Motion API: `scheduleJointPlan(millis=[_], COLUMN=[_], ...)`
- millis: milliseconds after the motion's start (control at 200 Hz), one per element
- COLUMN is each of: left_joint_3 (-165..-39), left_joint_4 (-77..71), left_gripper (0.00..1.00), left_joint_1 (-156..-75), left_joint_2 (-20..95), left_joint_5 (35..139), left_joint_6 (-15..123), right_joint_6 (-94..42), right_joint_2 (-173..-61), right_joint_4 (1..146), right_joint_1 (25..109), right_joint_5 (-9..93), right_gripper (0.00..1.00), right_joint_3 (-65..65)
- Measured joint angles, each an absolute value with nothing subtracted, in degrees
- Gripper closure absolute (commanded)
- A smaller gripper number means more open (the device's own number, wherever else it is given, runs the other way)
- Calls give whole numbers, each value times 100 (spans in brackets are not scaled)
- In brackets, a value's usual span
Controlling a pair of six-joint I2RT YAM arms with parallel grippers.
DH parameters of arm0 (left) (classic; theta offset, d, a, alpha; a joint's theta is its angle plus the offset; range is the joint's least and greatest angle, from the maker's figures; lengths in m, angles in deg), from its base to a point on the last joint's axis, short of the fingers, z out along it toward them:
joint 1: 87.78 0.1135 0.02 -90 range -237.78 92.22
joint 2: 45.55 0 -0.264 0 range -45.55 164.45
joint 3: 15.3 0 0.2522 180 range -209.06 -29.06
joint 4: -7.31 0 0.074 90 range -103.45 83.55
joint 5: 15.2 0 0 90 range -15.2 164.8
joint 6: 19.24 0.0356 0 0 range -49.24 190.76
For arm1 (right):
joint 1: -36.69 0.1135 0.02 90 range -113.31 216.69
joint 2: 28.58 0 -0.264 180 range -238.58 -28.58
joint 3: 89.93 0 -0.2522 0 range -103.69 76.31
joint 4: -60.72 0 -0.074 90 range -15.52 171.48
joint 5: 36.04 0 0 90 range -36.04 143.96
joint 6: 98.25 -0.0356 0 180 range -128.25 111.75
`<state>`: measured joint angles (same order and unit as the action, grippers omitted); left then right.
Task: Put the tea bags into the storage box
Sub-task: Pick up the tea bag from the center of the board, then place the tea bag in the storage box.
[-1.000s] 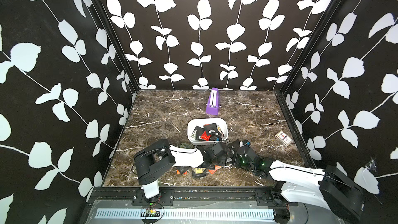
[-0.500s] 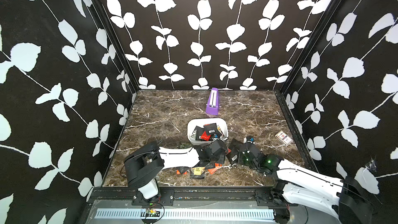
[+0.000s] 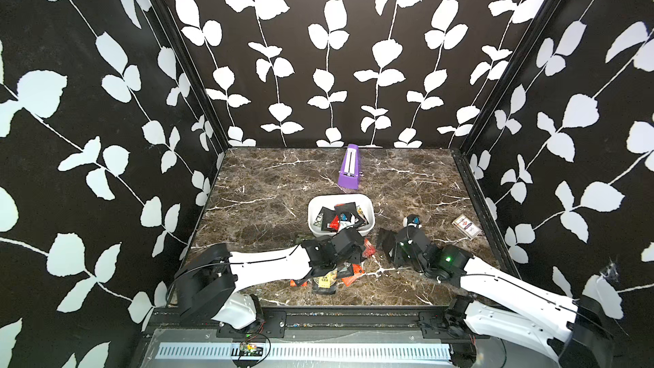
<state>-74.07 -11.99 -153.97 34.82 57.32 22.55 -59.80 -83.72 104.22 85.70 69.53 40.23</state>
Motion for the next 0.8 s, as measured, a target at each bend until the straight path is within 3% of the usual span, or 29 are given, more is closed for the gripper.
scheduleJointPlan(millis=[470,800], left_joint_3=[-6743,-6240], left_joint_4=[-1839,-2471], left_gripper=[49,20], left_joint_1=[-15395,-15281], left_joint_2=[2130,932], left_joint_5=[4312,3610], left_joint_6=[2126,1969], right_joint_6=[-5152,-4688], right_joint_2=[-8245,-10212], right_joint_4=[11423,10857], right_joint_1=[8540,8500], right_joint_5=[7388,6835], right_gripper=[100,100], right_joint_3=[2402,1042])
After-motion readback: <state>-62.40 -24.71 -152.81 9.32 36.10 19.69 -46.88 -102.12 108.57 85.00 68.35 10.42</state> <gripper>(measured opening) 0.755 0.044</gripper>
